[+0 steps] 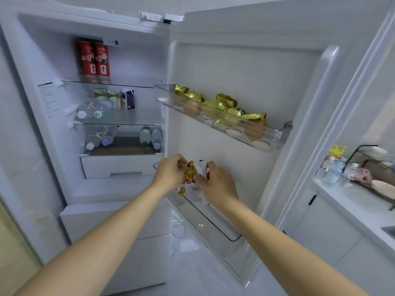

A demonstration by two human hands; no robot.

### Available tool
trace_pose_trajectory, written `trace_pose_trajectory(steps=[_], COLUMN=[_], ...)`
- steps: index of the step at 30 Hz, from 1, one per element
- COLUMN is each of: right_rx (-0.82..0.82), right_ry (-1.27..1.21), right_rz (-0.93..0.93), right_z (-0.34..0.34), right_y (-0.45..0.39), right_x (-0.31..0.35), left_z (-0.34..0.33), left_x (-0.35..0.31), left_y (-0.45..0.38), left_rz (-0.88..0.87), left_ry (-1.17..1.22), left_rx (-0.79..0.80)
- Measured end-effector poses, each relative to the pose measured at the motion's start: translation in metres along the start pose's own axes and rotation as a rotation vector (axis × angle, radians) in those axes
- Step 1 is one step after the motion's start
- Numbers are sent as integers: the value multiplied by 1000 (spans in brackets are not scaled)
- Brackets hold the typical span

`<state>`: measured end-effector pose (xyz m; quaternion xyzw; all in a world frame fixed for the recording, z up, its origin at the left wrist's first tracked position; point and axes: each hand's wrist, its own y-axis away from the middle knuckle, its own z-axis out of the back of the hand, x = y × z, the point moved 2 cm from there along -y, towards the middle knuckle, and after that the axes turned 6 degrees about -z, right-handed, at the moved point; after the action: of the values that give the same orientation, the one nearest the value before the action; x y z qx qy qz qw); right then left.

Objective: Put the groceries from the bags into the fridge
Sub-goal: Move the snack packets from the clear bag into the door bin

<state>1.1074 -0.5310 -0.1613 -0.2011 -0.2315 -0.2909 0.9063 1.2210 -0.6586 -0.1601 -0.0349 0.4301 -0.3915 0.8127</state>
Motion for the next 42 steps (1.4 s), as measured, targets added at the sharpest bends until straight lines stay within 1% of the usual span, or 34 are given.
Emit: trace_pose_trajectory(steps=[4,8,13,17,20,23,27,31,36,38,42], right_rx=[23,49,71,51,24,16,60,130,259,307,435], right_ry=[54,90,118,158,154,137,82,-9,-193,-271,-416], right_rz=[-50,-49,-51,19,128,276,501,728,1007,1131,1366], right_z=[-26,-44,-47,-39,-35,-45,-78,-120,-151,-154,-152], right_y=[0,-6,-11,-10,-14,-20,-19,5,81,124,224], right_x=[-11,-14,-6,21,65,117,191,266,334,347,354], left_z=[-27,-38,-27,11,62,122,204,271,313,317,312], left_x=[23,37,54,57,58,67,87,102,75,53,-4], left_y=[-3,-5,-7,0,11,27,67,140,251,296,399], left_rz=[-6,-79,-154,-175,-165,-95,69,281,487,553,688], left_ry=[-78,-168,-266,-373,-464,-562,-728,-864,-1056,-1116,-1219], left_rx=[99,175,144,115,39,-21,-137,-210,-351,-409,-496])
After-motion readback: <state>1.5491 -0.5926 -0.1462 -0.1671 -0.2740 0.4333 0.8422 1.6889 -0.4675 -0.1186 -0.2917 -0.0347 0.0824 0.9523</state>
